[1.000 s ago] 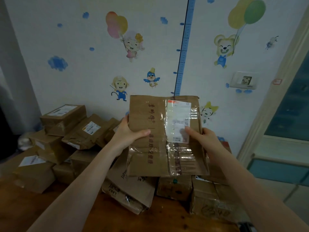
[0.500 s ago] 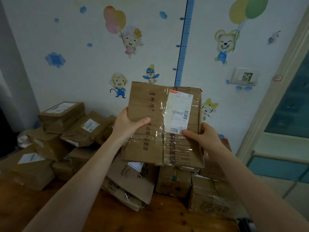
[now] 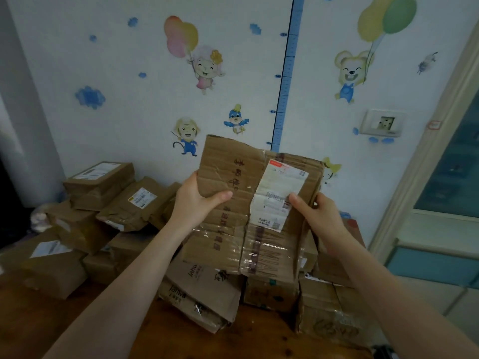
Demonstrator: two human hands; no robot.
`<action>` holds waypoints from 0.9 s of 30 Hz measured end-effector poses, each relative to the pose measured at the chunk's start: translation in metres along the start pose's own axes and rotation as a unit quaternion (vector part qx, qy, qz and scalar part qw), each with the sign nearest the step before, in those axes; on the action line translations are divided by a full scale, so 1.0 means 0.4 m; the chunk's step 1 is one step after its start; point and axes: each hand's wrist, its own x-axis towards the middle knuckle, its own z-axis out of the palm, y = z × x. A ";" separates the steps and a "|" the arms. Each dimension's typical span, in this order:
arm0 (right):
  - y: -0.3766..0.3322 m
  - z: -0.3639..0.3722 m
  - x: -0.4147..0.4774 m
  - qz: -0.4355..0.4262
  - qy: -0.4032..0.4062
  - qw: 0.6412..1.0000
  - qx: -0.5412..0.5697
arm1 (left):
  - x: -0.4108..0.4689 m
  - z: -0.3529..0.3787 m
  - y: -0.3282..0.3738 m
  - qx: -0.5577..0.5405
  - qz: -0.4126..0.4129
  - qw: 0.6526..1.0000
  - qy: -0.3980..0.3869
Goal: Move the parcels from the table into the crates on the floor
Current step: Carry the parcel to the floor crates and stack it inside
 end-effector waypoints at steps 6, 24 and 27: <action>-0.044 -0.007 0.002 0.104 -0.045 0.992 0.058 | -0.004 -0.009 -0.024 0.006 -0.014 1.000 0.004; -0.038 0.009 0.000 0.125 -0.025 0.979 0.159 | -0.004 -0.028 0.025 -0.167 -0.152 0.973 -0.055; -0.022 0.021 -0.011 0.111 0.012 0.982 0.154 | -0.005 -0.026 0.026 -0.143 -0.117 0.981 -0.062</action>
